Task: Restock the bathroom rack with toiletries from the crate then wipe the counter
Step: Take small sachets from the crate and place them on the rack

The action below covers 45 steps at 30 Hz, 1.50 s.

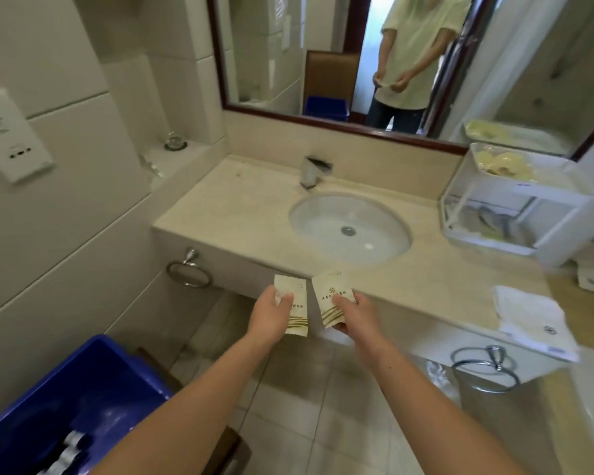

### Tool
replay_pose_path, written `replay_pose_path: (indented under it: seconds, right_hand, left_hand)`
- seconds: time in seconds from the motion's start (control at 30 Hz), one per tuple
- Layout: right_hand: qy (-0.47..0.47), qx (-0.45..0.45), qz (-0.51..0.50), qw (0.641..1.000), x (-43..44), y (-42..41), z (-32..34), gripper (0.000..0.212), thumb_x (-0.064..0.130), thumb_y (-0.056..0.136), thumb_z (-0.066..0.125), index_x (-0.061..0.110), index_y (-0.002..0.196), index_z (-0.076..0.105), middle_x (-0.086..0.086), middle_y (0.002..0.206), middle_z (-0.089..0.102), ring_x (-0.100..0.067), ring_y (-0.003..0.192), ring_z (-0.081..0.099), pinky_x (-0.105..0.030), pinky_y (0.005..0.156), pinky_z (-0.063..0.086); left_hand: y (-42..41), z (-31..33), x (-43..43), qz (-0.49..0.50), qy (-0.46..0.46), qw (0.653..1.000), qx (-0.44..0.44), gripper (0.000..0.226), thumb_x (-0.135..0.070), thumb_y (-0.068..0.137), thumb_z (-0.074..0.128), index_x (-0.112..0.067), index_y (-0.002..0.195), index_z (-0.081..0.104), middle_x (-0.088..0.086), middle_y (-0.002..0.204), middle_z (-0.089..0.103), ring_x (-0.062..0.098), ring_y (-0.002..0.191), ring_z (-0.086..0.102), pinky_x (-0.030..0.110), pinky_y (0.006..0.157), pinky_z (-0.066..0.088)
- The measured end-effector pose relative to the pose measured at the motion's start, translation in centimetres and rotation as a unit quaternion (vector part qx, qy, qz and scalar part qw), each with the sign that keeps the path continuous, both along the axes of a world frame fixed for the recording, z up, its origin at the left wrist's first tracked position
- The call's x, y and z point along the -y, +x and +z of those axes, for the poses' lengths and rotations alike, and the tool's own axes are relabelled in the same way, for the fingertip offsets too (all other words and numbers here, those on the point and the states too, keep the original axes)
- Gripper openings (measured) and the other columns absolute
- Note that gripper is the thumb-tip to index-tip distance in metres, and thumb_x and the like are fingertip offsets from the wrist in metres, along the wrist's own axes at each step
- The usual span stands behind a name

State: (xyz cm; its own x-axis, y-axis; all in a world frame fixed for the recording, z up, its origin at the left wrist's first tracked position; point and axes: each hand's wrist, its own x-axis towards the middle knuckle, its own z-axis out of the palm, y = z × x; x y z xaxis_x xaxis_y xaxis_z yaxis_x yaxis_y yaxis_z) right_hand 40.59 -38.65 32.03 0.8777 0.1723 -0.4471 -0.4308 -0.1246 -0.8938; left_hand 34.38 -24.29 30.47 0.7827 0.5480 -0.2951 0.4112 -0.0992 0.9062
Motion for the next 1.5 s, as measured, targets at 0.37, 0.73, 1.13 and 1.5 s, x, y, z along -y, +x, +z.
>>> replay_pose_path:
  seconds: [0.37, 0.73, 1.13, 1.5]
  right_hand:
    - [0.041, 0.051, -0.092, 0.994, 15.6, 5.7, 3.6, 0.012, 0.015, 0.092, 0.059, 0.009, 0.099, 0.067, -0.008, 0.088, 0.070, -0.019, 0.075, 0.059, -0.027, 0.059, 0.042]
    - [0.058, 0.056, -0.198, 0.977, 24.9, 10.5, 5.0, 0.013, 0.016, 0.090, 0.063, 0.005, 0.098, 0.064, -0.005, 0.068, 0.064, -0.010, 0.041, 0.046, -0.020, 0.038, 0.034]
    - [0.051, 0.033, -0.253, 0.965, 29.2, 22.1, 4.0, 0.018, 0.001, 0.090, 0.054, 0.008, 0.104, 0.062, -0.010, 0.080, 0.069, -0.014, 0.048, 0.055, -0.023, 0.042, 0.043]
    - [0.064, 0.031, -0.285, 0.956, 31.1, 30.3, 1.8, 0.009, 0.003, 0.091, 0.060, 0.009, 0.097, 0.063, -0.008, 0.074, 0.072, -0.012, 0.047, 0.060, -0.024, 0.047, 0.053]
  left_hand:
    - [10.6, 4.2, 15.4, -0.125, -0.054, 0.990, 0.038, 0.022, -0.028, 0.102, 0.037, -0.009, 0.112, 0.043, 0.011, 0.092, 0.064, 0.021, 0.065, 0.067, 0.027, 0.041, 0.050]
    - [18.5, 5.3, 23.3, -0.233, -0.011, 0.971, 0.058, 0.021, -0.031, 0.096, 0.052, -0.016, 0.109, 0.047, 0.003, 0.078, 0.066, 0.008, 0.038, 0.051, 0.020, 0.037, 0.034]
    - [31.8, 4.2, 27.6, -0.324, -0.058, 0.943, 0.046, 0.020, -0.020, 0.094, 0.056, -0.016, 0.112, 0.047, 0.007, 0.096, 0.069, 0.016, 0.053, 0.063, 0.024, 0.046, 0.040]
    - [40.8, 1.8, 29.4, -0.352, -0.066, 0.933, 0.028, 0.017, -0.015, 0.095, 0.055, -0.014, 0.110, 0.050, 0.001, 0.098, 0.068, 0.013, 0.055, 0.068, 0.022, 0.044, 0.044]
